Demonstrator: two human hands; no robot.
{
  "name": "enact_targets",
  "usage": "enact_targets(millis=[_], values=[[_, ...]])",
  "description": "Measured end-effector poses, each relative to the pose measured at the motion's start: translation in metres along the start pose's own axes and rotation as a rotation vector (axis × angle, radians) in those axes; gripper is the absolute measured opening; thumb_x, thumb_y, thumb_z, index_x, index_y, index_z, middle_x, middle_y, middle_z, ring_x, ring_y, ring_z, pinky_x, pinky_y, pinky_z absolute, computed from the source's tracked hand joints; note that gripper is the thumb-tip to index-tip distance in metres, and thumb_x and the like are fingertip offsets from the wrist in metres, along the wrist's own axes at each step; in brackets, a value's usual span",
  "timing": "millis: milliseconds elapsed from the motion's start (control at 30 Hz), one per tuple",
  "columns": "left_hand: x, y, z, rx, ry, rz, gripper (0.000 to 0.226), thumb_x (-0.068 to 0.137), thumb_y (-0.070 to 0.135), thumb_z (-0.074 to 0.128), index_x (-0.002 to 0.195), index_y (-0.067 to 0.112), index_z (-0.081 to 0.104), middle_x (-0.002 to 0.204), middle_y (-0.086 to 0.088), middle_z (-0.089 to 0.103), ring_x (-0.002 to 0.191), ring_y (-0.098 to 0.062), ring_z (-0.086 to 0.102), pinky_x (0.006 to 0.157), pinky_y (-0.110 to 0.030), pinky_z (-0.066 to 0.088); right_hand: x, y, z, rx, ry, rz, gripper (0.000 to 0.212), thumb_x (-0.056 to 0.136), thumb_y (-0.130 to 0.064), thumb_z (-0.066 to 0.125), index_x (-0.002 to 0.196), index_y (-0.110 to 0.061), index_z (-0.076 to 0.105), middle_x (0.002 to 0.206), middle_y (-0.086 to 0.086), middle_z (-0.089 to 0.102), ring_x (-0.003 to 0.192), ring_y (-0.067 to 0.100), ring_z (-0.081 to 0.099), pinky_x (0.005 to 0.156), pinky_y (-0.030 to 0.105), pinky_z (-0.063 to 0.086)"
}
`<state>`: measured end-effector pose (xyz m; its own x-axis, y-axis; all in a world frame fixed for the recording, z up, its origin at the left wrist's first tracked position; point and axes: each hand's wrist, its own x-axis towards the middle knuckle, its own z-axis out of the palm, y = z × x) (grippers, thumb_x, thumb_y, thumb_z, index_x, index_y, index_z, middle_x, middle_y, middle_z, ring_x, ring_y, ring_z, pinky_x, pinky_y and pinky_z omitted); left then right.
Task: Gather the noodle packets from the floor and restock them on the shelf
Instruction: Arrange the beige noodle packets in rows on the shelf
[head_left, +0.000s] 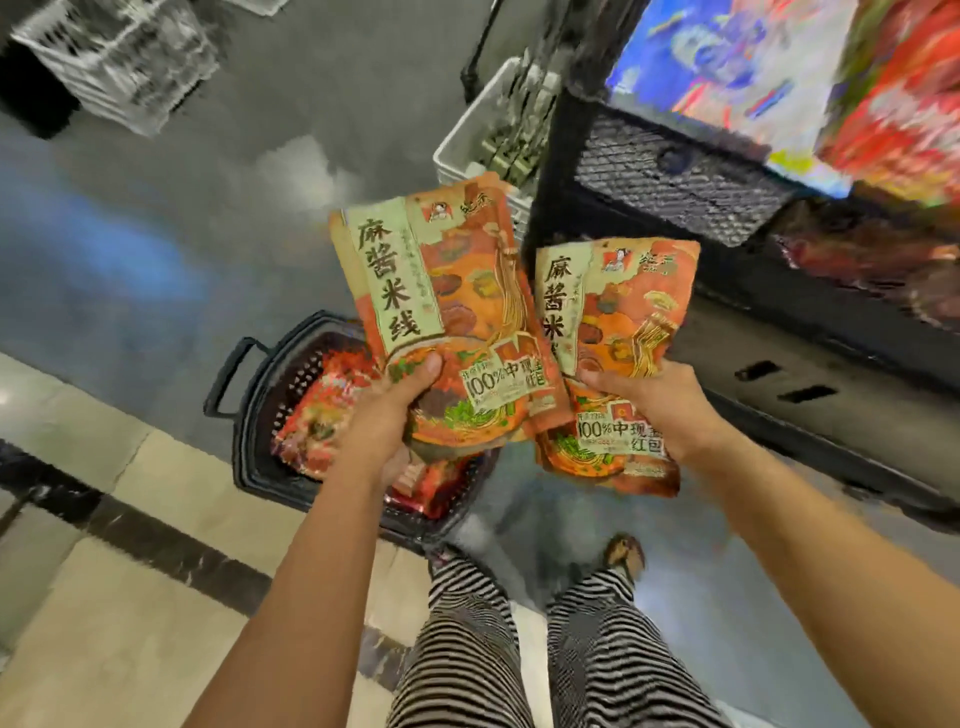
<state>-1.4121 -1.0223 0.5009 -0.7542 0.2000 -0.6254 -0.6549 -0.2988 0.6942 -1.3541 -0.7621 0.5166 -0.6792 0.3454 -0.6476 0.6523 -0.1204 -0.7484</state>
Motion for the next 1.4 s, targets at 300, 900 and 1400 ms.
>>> enact_targets(millis=[300, 900, 1400], values=[[-0.070, -0.052, 0.149, 0.024, -0.286, -0.223, 0.060, 0.070, 0.025, 0.083, 0.124, 0.005, 0.066, 0.118, -0.020, 0.069, 0.102, -0.031, 0.071, 0.073, -0.045, 0.061, -0.088, 0.020, -0.197, 0.225, 0.246, -0.044, 0.037, 0.070, -0.016, 0.087, 0.104, -0.010, 0.073, 0.093, 0.009, 0.077, 0.083, 0.030, 0.075, 0.085, 0.052, 0.058], [-0.182, -0.225, 0.479, -0.042, -0.694, -0.326, 0.073, 0.022, 0.023, 0.102, 0.090, 0.008, 0.081, 0.105, -0.014, 0.075, 0.092, -0.028, 0.074, 0.078, -0.046, 0.061, -0.217, 0.116, -0.546, 0.508, 0.429, -0.181, 0.083, 0.032, -0.031, 0.098, 0.107, -0.007, 0.071, 0.097, 0.015, 0.075, 0.085, 0.037, 0.073, 0.080, 0.049, 0.058], [-0.122, -0.228, 0.657, 0.364, -0.703, -0.105, 0.105, 0.029, 0.034, 0.100, 0.124, 0.008, 0.064, 0.113, -0.019, 0.072, 0.095, -0.031, 0.073, 0.072, -0.041, 0.060, -0.175, 0.063, -0.692, 0.573, 0.461, -0.354, 0.058, 0.047, -0.019, 0.089, 0.101, -0.006, 0.072, 0.093, 0.015, 0.076, 0.076, 0.032, 0.073, 0.064, 0.037, 0.060]])
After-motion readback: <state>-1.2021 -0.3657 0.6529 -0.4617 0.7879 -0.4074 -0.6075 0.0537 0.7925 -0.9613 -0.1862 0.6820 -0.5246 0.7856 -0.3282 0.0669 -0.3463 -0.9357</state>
